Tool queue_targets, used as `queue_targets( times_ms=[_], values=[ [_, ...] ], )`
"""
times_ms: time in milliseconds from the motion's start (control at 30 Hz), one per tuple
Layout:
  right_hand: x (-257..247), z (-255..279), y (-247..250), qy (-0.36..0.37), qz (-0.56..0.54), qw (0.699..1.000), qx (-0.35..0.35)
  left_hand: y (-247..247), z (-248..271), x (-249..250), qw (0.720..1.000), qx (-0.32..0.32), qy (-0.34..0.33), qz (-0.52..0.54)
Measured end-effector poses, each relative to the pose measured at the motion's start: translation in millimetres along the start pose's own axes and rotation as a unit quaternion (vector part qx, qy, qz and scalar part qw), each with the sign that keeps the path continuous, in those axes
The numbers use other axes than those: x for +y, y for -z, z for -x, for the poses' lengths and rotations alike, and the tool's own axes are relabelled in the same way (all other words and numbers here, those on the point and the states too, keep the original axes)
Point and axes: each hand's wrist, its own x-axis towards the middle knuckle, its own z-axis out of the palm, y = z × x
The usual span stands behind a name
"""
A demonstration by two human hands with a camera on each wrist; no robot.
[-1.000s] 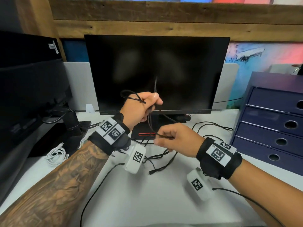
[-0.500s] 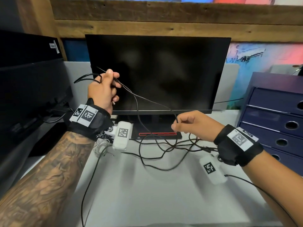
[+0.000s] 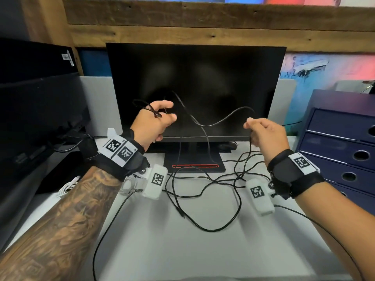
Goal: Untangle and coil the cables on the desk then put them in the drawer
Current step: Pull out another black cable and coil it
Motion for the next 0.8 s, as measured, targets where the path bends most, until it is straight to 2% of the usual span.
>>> queue_targets(
  times_ms=[100,167,233,333,433,500,567,700,800],
  values=[
    [13.5,-7.9,5.4,-0.063,-0.024,0.998,0.001,-0.6,1.0,0.9,0.999,-0.036,0.024,-0.031],
    [16.4,-6.3,4.7,-0.058,-0.003,0.998,0.002,-3.2,4.0,1.2,0.995,-0.069,0.029,-0.071],
    [8.1,2.1,-1.9,-0.019,-0.012,1.000,-0.022,-9.4,6.9,-0.1,0.990,-0.094,0.018,-0.102],
    [-11.4,24.6,-19.4,0.054,-0.017,0.994,-0.094,-21.8,10.5,-3.2,0.988,-0.109,0.002,-0.110],
    [-23.1,46.4,-37.4,0.115,0.009,0.973,-0.200,-30.7,15.9,-6.0,0.984,-0.141,-0.018,-0.107],
    [-23.8,52.9,-43.3,0.099,0.014,0.960,-0.261,-34.0,18.7,-9.5,0.983,-0.156,-0.025,-0.094],
    [-22.7,52.0,-41.8,0.070,0.014,0.955,-0.289,-36.0,18.6,-14.2,0.986,-0.154,-0.014,-0.067],
    [-14.2,43.8,-36.1,0.000,-0.012,0.956,-0.292,-39.5,16.8,-22.6,0.988,-0.146,0.031,0.038],
    [-6.3,41.8,-37.1,0.081,0.094,0.966,-0.228,-44.1,19.4,-28.3,0.983,-0.158,0.049,0.073]
  ],
)
